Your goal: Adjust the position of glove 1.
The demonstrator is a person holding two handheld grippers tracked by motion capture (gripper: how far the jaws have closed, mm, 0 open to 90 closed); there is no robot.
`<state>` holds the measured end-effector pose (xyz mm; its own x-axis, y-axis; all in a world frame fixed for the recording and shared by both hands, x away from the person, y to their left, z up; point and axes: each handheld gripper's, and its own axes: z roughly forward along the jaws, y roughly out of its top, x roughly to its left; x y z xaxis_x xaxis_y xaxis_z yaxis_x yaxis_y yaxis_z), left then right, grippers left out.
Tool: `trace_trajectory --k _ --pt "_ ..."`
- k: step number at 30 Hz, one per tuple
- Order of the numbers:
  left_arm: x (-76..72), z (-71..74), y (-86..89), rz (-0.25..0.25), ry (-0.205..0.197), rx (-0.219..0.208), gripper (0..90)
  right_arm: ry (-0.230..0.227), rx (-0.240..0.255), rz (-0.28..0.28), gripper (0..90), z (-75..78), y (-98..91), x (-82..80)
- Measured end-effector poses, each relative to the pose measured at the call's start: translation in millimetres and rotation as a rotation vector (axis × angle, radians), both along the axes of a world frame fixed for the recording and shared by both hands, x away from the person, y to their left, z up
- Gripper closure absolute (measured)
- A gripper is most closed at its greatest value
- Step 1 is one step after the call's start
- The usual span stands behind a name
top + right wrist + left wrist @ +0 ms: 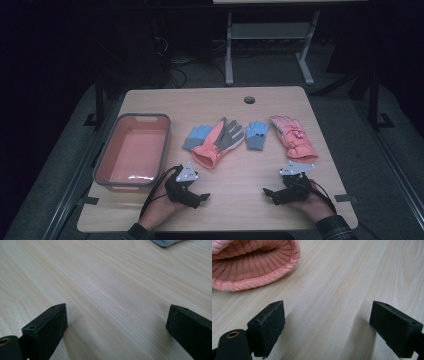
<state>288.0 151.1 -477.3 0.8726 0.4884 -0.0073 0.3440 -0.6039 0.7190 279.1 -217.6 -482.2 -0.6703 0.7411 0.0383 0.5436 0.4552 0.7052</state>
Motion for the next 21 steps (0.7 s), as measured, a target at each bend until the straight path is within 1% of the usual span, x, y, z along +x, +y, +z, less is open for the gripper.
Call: trace_trajectory --k 8,12,14,15,16,17,18,20,21 --pt "0.0 0.0 0.0 0.0 0.0 0.0 12.1 0.001 0.0 0.0 3.0 0.0 0.0 0.0" --pt "0.1 0.1 0.1 0.0 -0.001 0.0 12.1 -0.004 -0.001 0.014 3.0 0.0 -1.1 0.2" --pt "0.2 0.1 0.1 -0.001 -0.001 0.001 12.1 0.01 -0.003 0.011 4.3 1.1 -0.8 0.4" --pt "0.2 0.0 0.0 0.0 -0.003 -0.002 12.1 0.014 -0.006 0.013 10.8 2.8 -1.2 0.7" --pt "0.2 0.0 0.0 0.0 -0.003 -0.002 12.1 0.014 -0.006 0.013 10.8 2.8 -1.2 0.7" --pt "0.3 -0.1 -0.1 0.0 -0.004 -0.004 12.1 0.014 -0.013 0.012 19.0 6.2 -2.4 1.3" --pt "0.3 0.0 -0.1 0.0 -0.005 -0.003 12.1 0.008 -0.014 0.013 22.4 7.6 -2.7 1.8" --pt "0.2 -0.1 -0.1 0.001 -0.004 -0.004 12.1 0.001 -0.004 0.015 31.9 11.4 -3.5 1.7" --pt "0.3 -0.1 -0.1 0.0 -0.005 -0.003 12.1 -0.005 0.001 0.016 35.1 13.7 -3.5 2.4"
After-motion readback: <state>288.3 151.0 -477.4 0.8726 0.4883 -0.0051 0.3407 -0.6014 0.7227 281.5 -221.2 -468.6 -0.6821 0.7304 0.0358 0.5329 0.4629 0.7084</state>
